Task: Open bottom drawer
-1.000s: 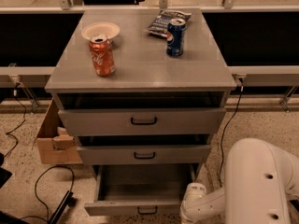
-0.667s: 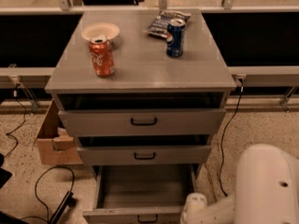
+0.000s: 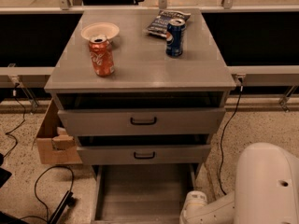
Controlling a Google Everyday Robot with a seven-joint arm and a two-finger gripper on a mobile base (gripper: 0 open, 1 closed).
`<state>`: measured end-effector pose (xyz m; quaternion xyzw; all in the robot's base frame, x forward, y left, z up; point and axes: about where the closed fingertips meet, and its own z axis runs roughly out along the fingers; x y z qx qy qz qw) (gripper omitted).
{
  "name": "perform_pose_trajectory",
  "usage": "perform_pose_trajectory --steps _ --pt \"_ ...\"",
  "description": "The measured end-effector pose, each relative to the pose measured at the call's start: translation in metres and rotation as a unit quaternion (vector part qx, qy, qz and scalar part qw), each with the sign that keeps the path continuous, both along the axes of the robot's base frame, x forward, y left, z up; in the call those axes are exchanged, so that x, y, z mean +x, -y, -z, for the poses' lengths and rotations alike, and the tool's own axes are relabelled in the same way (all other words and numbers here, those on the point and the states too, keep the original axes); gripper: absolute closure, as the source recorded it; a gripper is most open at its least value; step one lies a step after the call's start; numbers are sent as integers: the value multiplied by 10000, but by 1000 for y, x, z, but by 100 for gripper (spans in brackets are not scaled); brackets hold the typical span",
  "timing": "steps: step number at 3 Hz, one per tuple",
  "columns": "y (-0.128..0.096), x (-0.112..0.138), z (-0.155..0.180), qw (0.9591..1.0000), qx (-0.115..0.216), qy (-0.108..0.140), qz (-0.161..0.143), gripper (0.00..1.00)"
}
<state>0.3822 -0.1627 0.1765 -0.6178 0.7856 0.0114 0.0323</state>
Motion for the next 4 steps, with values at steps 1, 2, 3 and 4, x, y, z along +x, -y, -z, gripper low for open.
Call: perform_pose_trajectory --steps 1,2,3,4 --pt "0 0 0 10000 0 0 0 100" --pt "0 0 0 10000 0 0 0 84" --pt "0 -1 0 10000 1 -5 -1 61" --pt "0 -1 0 10000 1 -5 -1 37"
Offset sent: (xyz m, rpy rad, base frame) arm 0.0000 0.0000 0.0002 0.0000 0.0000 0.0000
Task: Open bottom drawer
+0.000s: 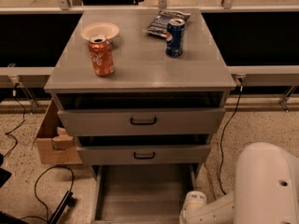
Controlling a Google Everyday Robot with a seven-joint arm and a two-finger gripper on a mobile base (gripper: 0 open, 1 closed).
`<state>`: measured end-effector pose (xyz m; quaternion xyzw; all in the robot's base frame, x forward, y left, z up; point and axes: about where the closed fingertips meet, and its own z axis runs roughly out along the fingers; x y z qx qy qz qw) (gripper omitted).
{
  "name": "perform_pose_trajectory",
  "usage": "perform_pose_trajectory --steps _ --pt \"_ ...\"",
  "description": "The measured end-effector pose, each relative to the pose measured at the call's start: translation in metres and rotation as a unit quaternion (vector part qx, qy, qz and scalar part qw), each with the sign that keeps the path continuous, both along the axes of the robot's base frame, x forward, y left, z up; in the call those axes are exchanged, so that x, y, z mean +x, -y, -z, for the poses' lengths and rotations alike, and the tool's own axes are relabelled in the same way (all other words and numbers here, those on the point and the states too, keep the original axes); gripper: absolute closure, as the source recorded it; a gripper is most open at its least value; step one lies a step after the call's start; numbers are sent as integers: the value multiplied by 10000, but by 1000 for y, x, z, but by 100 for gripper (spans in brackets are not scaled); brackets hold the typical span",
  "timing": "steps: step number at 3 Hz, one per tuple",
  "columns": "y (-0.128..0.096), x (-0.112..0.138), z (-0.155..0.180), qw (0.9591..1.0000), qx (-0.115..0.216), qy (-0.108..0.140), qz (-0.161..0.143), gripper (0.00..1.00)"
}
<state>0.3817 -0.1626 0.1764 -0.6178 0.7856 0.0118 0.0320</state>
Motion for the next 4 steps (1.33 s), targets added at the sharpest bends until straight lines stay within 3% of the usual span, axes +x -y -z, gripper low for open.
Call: perform_pose_trajectory --steps 1,2,4 --pt "0 0 0 10000 0 0 0 14" --pt "0 0 0 10000 0 0 0 0" --pt "-9 -4 10 9998 151 -81 -27 0"
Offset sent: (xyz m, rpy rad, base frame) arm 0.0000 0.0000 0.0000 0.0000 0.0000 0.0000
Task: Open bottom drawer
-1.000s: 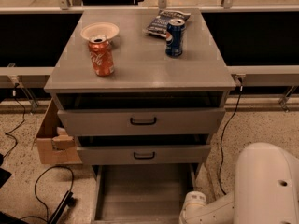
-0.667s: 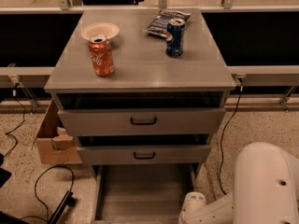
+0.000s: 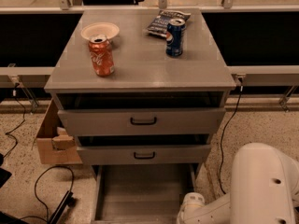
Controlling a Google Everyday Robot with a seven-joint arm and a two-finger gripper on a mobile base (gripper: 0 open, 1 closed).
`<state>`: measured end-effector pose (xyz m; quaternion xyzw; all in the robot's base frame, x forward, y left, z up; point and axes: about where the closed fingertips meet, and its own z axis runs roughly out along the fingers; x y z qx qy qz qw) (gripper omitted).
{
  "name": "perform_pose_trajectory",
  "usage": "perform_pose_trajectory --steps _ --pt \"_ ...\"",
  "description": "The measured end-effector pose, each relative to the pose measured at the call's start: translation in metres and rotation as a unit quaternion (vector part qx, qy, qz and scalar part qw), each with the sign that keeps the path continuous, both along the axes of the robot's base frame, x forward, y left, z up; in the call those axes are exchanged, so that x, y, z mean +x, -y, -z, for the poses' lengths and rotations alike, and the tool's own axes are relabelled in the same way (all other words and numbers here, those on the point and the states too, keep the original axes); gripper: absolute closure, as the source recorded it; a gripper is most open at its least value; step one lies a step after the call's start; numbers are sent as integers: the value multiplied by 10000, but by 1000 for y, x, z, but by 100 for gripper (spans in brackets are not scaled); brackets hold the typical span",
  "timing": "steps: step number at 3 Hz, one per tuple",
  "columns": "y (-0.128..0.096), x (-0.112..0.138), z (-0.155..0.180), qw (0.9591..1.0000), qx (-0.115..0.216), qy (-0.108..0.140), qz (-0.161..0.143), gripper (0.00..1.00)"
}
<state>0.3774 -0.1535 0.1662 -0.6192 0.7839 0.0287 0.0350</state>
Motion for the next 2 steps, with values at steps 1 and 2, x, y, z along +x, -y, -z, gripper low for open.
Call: perform_pose_trajectory --steps 1,2 --pt "-4 -31 13 9995 42 -208 239 15" --pt "-5 -56 8 9981 -44 -296 544 38"
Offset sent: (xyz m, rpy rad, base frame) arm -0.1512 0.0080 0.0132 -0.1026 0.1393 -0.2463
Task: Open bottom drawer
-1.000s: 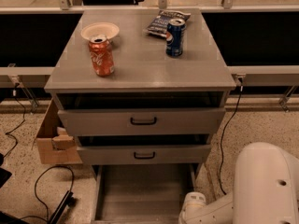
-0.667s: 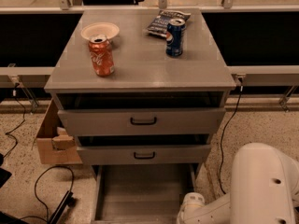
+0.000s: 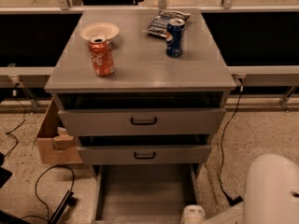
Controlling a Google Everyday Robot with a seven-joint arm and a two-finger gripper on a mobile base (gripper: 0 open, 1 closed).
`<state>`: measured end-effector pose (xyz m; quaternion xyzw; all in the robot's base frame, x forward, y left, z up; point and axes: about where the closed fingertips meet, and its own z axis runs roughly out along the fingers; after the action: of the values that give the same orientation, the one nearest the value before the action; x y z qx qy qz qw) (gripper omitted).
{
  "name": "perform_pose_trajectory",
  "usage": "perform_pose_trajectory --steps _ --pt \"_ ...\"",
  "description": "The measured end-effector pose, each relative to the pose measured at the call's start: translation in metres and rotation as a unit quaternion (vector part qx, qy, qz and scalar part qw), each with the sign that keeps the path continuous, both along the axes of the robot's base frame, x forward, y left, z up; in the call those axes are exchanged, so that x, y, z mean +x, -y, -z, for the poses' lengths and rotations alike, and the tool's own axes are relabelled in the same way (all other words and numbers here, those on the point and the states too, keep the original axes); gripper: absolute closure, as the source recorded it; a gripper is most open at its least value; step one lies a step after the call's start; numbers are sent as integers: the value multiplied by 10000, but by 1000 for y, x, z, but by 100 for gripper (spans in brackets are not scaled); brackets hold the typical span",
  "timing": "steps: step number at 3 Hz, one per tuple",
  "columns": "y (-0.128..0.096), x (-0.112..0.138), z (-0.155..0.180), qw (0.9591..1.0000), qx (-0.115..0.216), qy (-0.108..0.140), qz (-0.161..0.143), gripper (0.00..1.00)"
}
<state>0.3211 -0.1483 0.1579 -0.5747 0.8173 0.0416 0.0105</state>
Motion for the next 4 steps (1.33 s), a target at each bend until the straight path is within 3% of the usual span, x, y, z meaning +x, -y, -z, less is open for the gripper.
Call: perform_pose_trajectory --steps 2,3,4 --pt "0 2 0 10000 0 0 0 85" --pt "0 2 0 10000 0 0 0 76" --pt "0 2 0 10000 0 0 0 51"
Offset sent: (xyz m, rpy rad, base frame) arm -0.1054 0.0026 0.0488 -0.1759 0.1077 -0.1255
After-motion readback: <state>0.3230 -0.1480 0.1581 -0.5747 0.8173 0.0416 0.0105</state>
